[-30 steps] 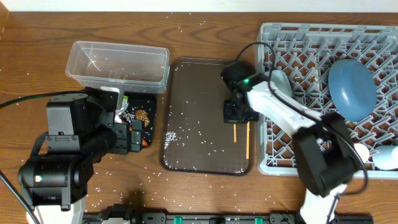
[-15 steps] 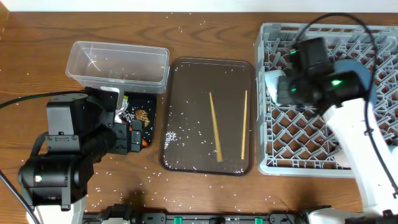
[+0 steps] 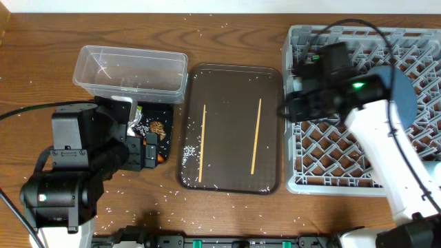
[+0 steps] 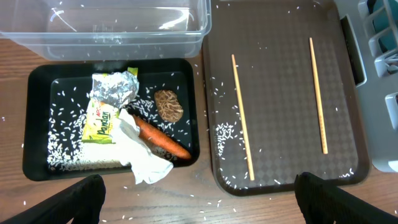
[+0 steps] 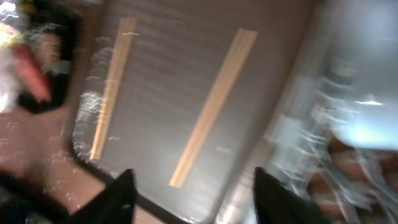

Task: Sort waste into correct bins and load items into the dishwasher rack
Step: 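Grasp one chopstick with the right gripper and place it in the rack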

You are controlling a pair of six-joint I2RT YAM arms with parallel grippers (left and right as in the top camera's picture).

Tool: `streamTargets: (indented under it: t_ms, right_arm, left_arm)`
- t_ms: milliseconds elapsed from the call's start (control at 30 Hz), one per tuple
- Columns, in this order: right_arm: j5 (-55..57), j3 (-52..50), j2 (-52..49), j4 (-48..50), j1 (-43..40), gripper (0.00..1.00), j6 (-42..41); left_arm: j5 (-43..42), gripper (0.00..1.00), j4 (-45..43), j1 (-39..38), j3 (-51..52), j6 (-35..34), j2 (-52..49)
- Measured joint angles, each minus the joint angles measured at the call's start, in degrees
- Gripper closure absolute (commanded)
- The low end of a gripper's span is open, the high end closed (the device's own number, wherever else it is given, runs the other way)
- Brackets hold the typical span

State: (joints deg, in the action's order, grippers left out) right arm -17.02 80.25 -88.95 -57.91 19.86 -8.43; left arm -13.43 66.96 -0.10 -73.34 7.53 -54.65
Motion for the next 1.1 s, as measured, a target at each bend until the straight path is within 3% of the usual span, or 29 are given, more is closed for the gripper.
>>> streamTargets:
  t_ms: [100,400,567,733,833,933,1100]
  right_arm:
    - [0.98,0.00,-2.08,4.09,7.61,0.37,-5.27]
    - [3.89,-0.07,-20.15,19.96,20.52,0.55,-20.59]
    - [5.11,-0.09,-27.82,27.36,24.46,0.51,-24.13]
    - [9.75,0.44,-30.29,27.32,27.91,0.48,-26.97]
    - [11.74,1.14,-30.95,26.03,28.65,0.61,-28.11]
    - [13.05,2.16,-31.45,22.82,28.59,0.85,-28.94]
    - [13.31,2.51,-31.43,17.88,27.04,0.96,-30.16]
  left_arm:
    - [0.00,0.02,0.04,0.00,0.02,0.00,0.00]
    - [-0.02,0.02,0.07,0.00,0.00,0.00,0.00]
    - [-0.07,0.02,0.04,0.00,0.00,0.00,0.00]
    - [-0.17,0.02,0.02,0.00,0.00,0.00,0.00]
    - [-0.17,0.02,0.02,0.00,0.00,0.00,0.00]
    - [-0.17,0.02,0.07,0.00,0.00,0.00,0.00]
    - [-0.17,0.02,0.07,0.00,0.00,0.00,0.00]
